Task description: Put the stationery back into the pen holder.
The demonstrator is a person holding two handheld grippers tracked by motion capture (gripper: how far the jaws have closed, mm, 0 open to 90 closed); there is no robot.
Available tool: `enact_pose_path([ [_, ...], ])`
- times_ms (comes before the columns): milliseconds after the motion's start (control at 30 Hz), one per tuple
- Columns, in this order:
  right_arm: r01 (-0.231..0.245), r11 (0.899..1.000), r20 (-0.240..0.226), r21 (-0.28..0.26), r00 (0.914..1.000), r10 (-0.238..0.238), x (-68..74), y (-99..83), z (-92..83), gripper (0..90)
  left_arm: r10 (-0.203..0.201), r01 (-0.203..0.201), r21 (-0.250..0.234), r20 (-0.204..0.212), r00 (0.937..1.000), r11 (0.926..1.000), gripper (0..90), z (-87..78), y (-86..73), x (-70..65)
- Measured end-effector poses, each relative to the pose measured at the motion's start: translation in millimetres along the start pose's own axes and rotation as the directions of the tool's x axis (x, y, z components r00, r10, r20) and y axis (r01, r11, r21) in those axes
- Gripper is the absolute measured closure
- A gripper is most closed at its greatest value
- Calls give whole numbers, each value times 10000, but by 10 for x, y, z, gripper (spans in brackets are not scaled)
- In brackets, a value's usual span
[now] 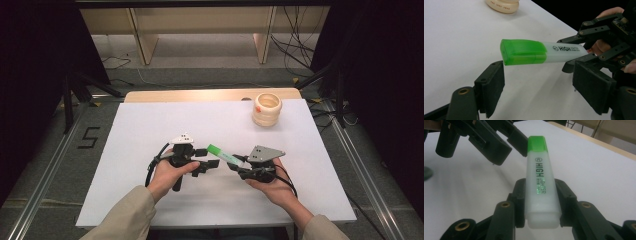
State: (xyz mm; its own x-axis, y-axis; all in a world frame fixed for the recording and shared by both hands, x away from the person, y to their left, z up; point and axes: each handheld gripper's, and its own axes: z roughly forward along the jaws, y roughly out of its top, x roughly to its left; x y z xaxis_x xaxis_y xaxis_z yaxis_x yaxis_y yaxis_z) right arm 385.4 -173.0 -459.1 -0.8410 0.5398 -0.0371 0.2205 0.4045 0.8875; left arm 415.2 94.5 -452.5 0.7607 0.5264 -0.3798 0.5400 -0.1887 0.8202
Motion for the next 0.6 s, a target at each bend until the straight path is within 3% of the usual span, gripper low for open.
enact_pose_path([
  [600, 31, 10000, 33, -51, 10000, -31, 9, -2, 12, 656, -717, 725, -279, 279, 9970, 9970, 234, 90, -11, 19],
])
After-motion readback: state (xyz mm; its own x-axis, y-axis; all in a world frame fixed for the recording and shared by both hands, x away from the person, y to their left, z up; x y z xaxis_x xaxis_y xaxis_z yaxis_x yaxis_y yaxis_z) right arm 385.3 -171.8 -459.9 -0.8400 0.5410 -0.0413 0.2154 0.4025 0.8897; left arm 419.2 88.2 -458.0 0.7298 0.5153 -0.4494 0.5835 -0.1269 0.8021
